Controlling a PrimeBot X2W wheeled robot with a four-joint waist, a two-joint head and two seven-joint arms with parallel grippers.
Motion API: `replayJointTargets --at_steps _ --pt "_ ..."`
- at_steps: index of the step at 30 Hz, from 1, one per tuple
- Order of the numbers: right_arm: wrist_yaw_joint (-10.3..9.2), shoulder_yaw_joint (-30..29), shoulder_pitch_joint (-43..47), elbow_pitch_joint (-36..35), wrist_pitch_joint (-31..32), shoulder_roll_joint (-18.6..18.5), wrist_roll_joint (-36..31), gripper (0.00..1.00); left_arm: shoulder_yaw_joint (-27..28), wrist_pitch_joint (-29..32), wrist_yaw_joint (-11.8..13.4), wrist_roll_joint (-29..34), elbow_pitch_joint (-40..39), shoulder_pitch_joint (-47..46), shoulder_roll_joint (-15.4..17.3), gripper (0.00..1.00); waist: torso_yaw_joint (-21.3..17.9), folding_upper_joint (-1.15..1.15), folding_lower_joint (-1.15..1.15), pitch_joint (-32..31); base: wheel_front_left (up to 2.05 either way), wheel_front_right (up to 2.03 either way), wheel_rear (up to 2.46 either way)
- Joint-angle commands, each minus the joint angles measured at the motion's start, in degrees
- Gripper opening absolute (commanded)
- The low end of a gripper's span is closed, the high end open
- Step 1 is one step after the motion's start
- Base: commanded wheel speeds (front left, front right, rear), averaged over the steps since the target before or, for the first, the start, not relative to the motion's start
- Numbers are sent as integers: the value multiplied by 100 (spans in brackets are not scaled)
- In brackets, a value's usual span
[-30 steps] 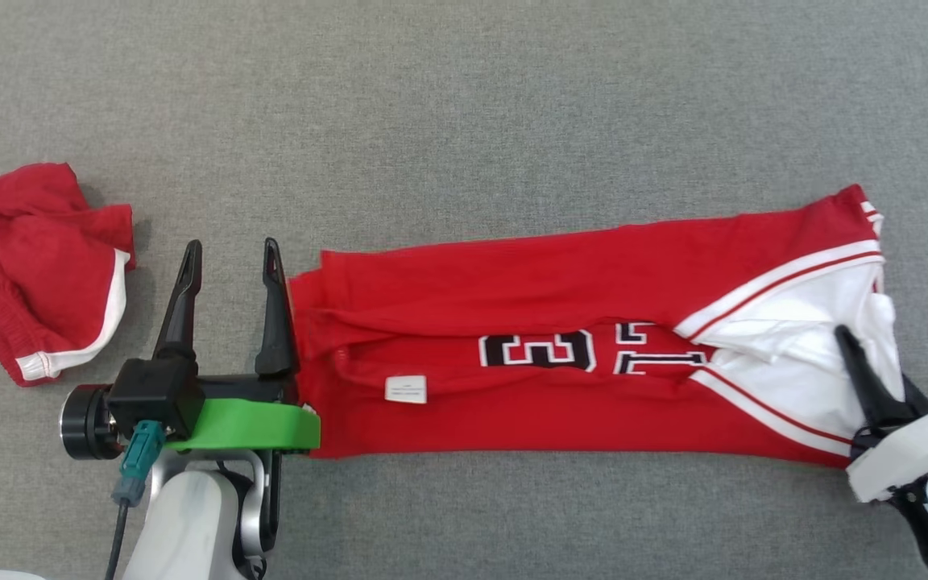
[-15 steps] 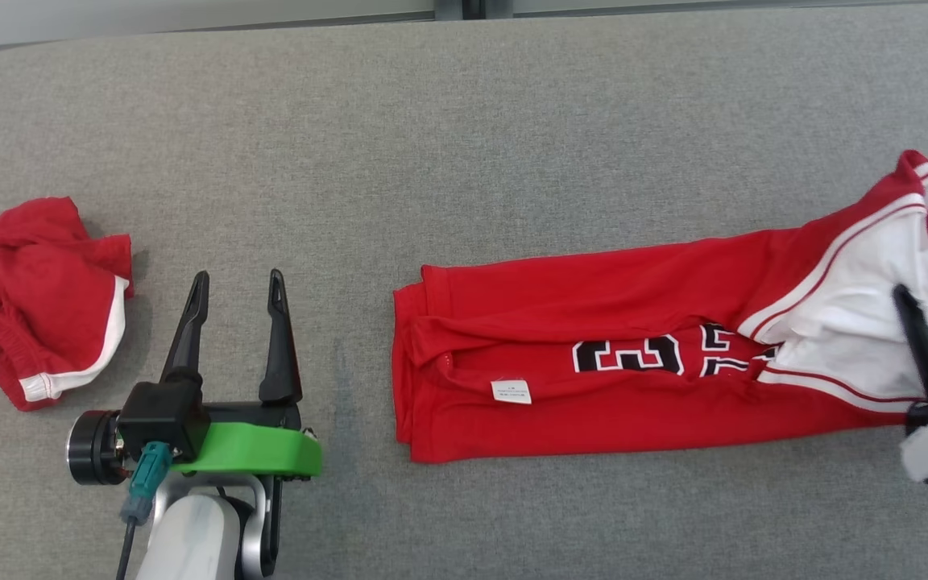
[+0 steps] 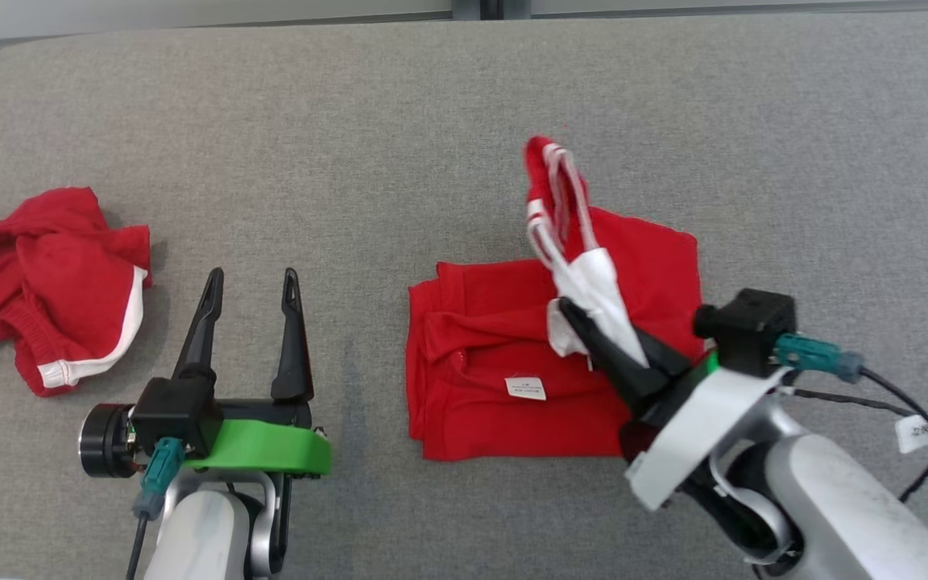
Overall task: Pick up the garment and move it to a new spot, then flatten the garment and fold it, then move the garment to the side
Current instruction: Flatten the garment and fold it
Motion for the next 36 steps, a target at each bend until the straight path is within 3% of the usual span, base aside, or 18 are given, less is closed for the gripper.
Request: replayJointTargets --at_steps 1,5,6,8,13,19,22,30,36 --pt "-7 123 -148 115 -20 114 75 0 -1 -16 -28 1 -7 -97 -17 100 99 0 0 93 0 0 0" --pt "-7 396 -391 610 -128 502 218 0 -54 -16 -42 -38 4 -196 -49 100 230 0 0 216 0 0 0" --pt "-6 439 -442 730 -173 557 207 17 -54 -16 -38 -43 8 -205 -49 100 246 0 0 238 0 0 0" --pt "-7 482 -502 925 -239 642 207 100 -58 -16 -29 -47 11 -228 -59 100 264 0 0 267 0 0 0" --pt "-7 483 -552 1141 -598 696 224 100 -11 -16 3 -28 18 -242 -73 100 245 0 0 301 0 0 0" --pt "-8 289 -530 798 -1576 511 225 100 49 -16 5 43 16 -248 -84 100 172 0 0 297 0 0 0" --pt "-7 -433 -315 597 -1941 304 -154 100 106 -16 14 103 17 -209 -74 100 91 0 0 248 0 0 0" --pt "-7 -2211 623 441 -2030 26 -848 100 224 -16 19 187 25 -20 5 100 -95 0 0 87 0 0 0" --pt "-7 -2861 1238 371 -1926 84 -1081 100 280 -16 20 217 53 89 89 100 -229 0 0 -44 0 0 0"
